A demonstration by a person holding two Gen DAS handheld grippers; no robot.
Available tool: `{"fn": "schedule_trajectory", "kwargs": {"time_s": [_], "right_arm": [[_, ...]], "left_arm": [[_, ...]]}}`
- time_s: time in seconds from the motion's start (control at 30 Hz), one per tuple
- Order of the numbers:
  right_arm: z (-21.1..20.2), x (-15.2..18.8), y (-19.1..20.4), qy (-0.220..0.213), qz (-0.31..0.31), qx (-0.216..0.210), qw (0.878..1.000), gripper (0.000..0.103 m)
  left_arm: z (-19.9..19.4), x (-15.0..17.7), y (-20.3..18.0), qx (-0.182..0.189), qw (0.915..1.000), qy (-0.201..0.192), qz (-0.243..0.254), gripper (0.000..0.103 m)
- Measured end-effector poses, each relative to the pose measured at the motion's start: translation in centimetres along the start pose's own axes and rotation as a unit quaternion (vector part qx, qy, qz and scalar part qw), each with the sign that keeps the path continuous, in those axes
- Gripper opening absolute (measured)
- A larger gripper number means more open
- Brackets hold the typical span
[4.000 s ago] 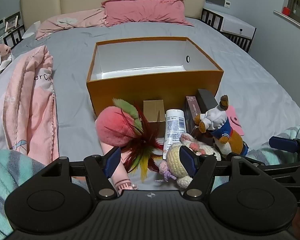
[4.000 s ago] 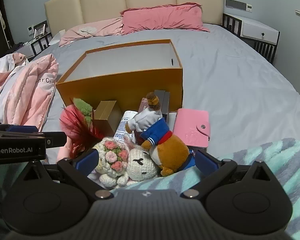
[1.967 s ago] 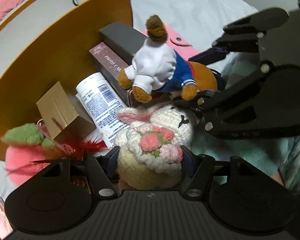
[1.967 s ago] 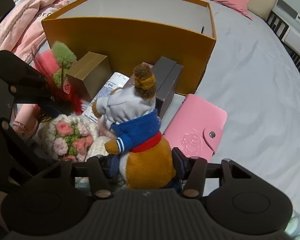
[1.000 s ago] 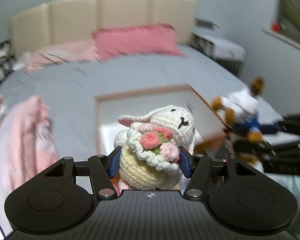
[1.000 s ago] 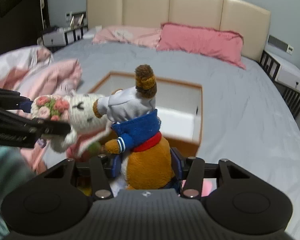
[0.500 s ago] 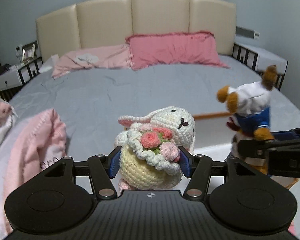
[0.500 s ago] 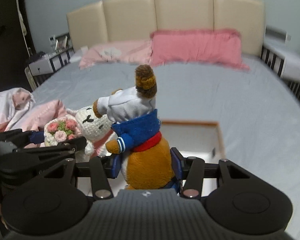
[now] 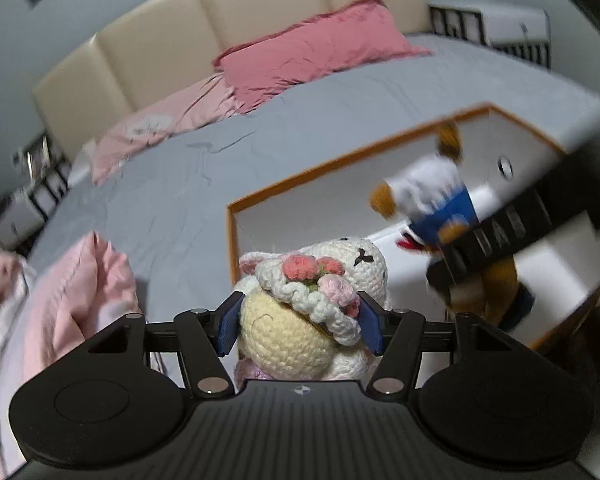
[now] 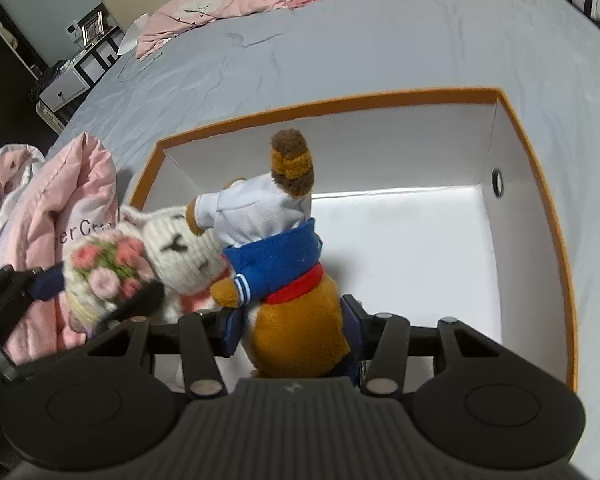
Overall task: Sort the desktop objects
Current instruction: 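Carry the bunny into the box and open the left gripper while the right carries the duck over, then lower the sailor duck plush into the box and open the right gripper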
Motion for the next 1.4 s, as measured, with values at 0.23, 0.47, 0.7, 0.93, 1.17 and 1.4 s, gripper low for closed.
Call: {"fn": "schedule_trajectory", "kwargs": {"time_s": [0.23,0.47,0.7,0.93,1.17,1.4], "right_arm": [[-0.2,0.2,0.0,0.034,-0.003,-0.012,0.999,0.052],[-0.3,0.7,0.6,0.051,-0.009,-0.021,0.998,0.053],[-0.3,0.3,0.5,0.061,-0.002,-0.014,0.998,0.053],[-0.2,-0.3,-0.3,0.077,0.026,-0.004,0.997,0.053],[0.9,-0.6,0.0,0.100,0.036,0.004,0.994,0.053],[2.3,-0.9,0.4,0.124,0.054,0.007,0.991,0.053]], "left_arm": [[0.7,0.9,-0.5,0.015,0.9995,0.026,-0.001,0.069],[0.4,1.7,0.4,0.054,0.9976,0.014,-0.040,0.073],[-1.0,1.9,2.1,0.087,0.9933,-0.021,-0.073,0.074],[-1.8,1.6,5.9,0.191,0.9621,-0.047,-0.189,0.065],[-1.0,2.2,6.9,0.195,0.9571,-0.030,-0.213,0.046],[-1.4,2.5,8.2,0.205,0.9415,-0.044,-0.263,0.042]]}}
Point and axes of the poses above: each gripper's, at about its wrist camera, not at the fingertips, and z roughly the way its jaws point, y to its left, x to its underside, the point moved 8 cm from there along z, roughly the way its jaws point, and after that the axes turned 12 degrees about x, right-handed, at the moved point
